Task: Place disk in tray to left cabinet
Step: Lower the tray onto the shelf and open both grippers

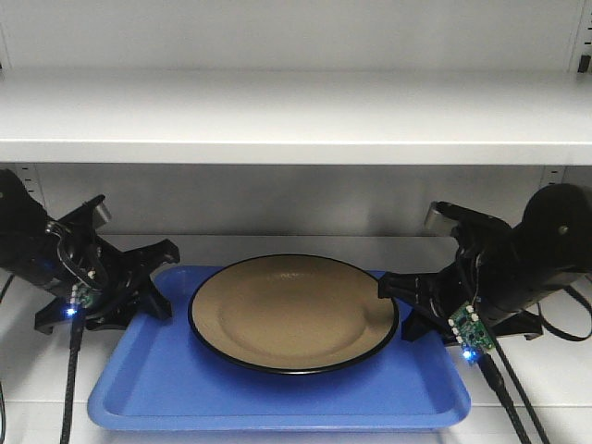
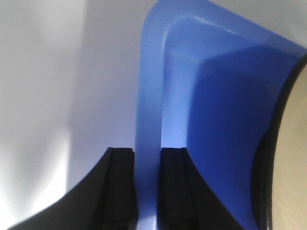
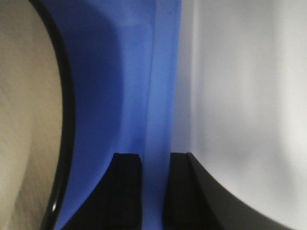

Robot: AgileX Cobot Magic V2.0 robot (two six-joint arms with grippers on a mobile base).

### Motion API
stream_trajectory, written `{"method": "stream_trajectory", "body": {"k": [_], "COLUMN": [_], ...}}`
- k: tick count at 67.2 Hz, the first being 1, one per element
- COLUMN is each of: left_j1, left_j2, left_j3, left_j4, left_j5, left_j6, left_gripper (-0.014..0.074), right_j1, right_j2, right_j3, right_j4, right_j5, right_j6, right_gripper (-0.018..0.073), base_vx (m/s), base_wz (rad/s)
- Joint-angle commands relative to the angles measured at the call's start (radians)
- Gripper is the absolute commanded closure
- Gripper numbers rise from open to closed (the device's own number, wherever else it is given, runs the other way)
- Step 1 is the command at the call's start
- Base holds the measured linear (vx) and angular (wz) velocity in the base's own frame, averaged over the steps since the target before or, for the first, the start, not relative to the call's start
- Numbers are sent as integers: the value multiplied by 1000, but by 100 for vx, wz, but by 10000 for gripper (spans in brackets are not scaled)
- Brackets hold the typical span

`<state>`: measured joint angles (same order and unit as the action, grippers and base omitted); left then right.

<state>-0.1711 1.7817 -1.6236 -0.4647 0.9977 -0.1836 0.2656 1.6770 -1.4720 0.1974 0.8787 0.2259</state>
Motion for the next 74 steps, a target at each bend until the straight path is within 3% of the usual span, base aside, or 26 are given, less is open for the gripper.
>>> {"method": "stream_trajectory", "body": {"k": [1, 8, 18, 27, 39, 48, 61, 74], "left_j1": [-25, -25, -25, -26, -26, -26, -26, -25], "left_j2": [-35, -28, -28, -28, -28, -28, -28, -28], "left_j3": [-33, -33, -33, -33, -33, -33, -33, -33], "left_j4": [-127, -120, -124, -124, -107, -52, 66, 92], "left_j5": [-62, -88, -180, -192, -192, -200, -200, -211], "left_j6": [-18, -7, 120, 120, 120, 122, 121, 121], "left_gripper": [591, 580, 545, 493, 392, 299, 191, 178], "right_j1": [13, 13, 13, 13, 13, 13, 13, 13], "right_j2": [-27, -17, -9, -9, -9, -9, -9, -9], "right_j3": [-41, -41, -41, -41, -41, -41, -41, -41], "right_j4": [45, 26, 9, -26, -66, -93, -154, -178], "right_j5": [-150, -178, -200, -214, -228, -238, -244, -244], "right_j6": [-7, -7, -8, -8, -8, -8, -7, -7], "right_gripper": [553, 539, 495, 429, 276, 183, 152, 153], "base_vx": [0, 0, 0, 0, 0, 0, 0, 0], "base_wz": [0, 0, 0, 0, 0, 0, 0, 0]}}
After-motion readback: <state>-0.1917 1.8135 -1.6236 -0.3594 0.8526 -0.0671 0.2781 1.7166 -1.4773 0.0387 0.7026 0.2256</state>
